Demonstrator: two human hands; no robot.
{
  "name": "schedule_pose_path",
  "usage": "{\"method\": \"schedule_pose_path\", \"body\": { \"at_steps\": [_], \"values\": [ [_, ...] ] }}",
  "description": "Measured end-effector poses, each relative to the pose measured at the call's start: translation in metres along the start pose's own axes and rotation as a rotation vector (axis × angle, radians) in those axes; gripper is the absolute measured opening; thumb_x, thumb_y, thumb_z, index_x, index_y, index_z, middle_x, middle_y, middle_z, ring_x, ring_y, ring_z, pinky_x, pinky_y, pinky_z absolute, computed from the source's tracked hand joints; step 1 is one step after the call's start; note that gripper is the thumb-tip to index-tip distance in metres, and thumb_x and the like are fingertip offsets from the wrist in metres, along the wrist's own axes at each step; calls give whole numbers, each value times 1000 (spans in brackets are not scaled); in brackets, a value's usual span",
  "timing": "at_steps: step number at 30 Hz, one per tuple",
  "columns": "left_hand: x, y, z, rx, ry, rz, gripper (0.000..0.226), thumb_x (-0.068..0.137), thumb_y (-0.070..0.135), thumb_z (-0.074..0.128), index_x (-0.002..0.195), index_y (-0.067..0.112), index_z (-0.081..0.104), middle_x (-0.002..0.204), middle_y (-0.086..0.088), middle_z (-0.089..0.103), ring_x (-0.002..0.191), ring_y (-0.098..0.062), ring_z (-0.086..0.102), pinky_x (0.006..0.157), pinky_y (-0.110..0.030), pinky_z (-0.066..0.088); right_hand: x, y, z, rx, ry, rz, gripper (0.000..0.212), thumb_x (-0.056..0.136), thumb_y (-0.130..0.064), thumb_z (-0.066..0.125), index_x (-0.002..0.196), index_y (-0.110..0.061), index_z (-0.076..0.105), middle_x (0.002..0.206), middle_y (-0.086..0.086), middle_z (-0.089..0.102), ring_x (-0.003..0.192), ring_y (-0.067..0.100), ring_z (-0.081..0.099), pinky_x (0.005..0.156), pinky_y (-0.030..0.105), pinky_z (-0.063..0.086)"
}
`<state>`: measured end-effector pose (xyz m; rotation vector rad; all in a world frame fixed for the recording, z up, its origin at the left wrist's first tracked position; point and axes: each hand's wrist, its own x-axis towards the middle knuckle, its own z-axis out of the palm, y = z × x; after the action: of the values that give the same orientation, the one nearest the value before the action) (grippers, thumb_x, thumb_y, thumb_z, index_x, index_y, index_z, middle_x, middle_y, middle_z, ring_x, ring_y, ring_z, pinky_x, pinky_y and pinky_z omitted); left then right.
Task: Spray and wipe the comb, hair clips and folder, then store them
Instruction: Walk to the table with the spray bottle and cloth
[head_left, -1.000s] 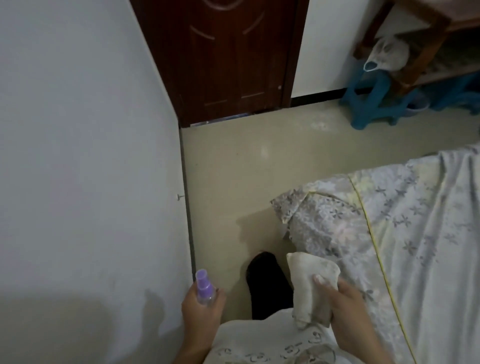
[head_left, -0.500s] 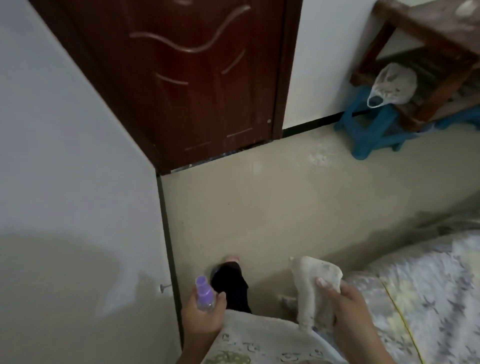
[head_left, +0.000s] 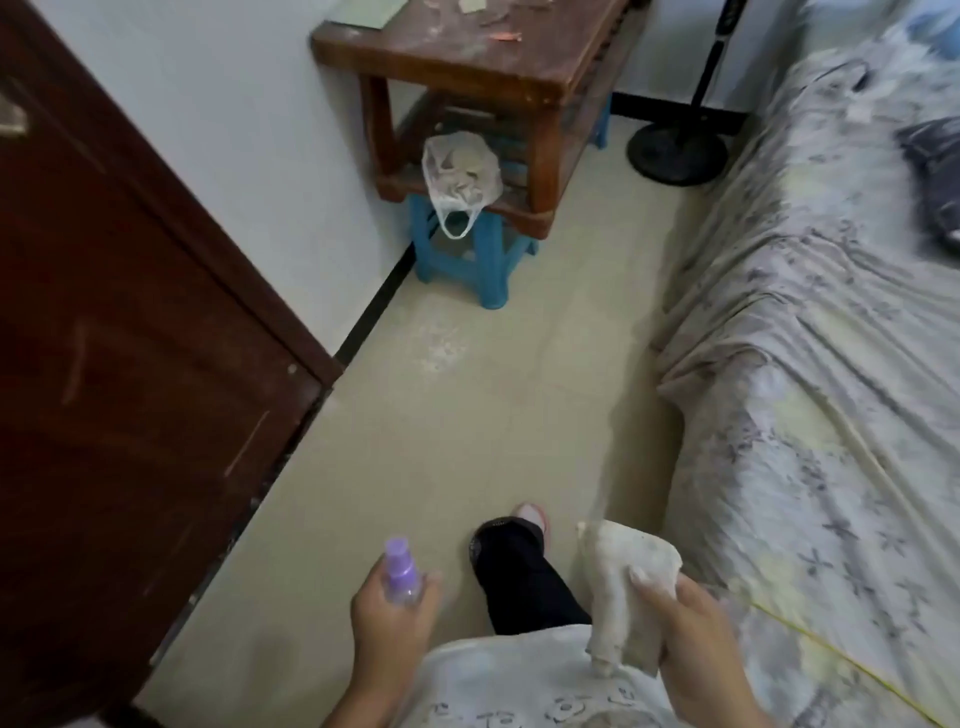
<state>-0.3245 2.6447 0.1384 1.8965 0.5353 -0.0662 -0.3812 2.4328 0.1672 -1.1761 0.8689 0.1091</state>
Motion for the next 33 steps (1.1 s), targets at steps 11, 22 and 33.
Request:
{"method": "schedule_pose_path", "body": {
  "at_steps": [11, 22, 33],
  "values": [
    [179, 172, 184, 98, -278, 173, 32, 75, -6, 63, 55, 9, 43, 54, -6, 44, 52, -18, 40, 49, -10, 37, 169, -166, 11, 179, 244, -25, 12, 84, -4, 57, 79, -2, 68, 68, 13, 70, 67, 27, 63, 59, 31, 51],
    [356, 334, 403, 53, -440, 293, 32, 72, 5, 69, 55, 17, 45, 53, -1, 48, 51, 5, 52, 53, -6, 38, 388, -367, 6, 269, 363, -127, 13, 86, -3, 53, 87, 0, 65, 67, 10, 71, 61, 22, 66, 52, 28, 54],
    [476, 434, 596, 101, -489, 225, 30, 70, 0, 71, 56, 15, 49, 54, -3, 54, 50, -9, 53, 52, -21, 38, 582, -531, -35, 219, 425, -56, 13, 87, -7, 55, 81, -4, 67, 81, 19, 69, 84, 35, 62, 83, 46, 46]
  ]
}}
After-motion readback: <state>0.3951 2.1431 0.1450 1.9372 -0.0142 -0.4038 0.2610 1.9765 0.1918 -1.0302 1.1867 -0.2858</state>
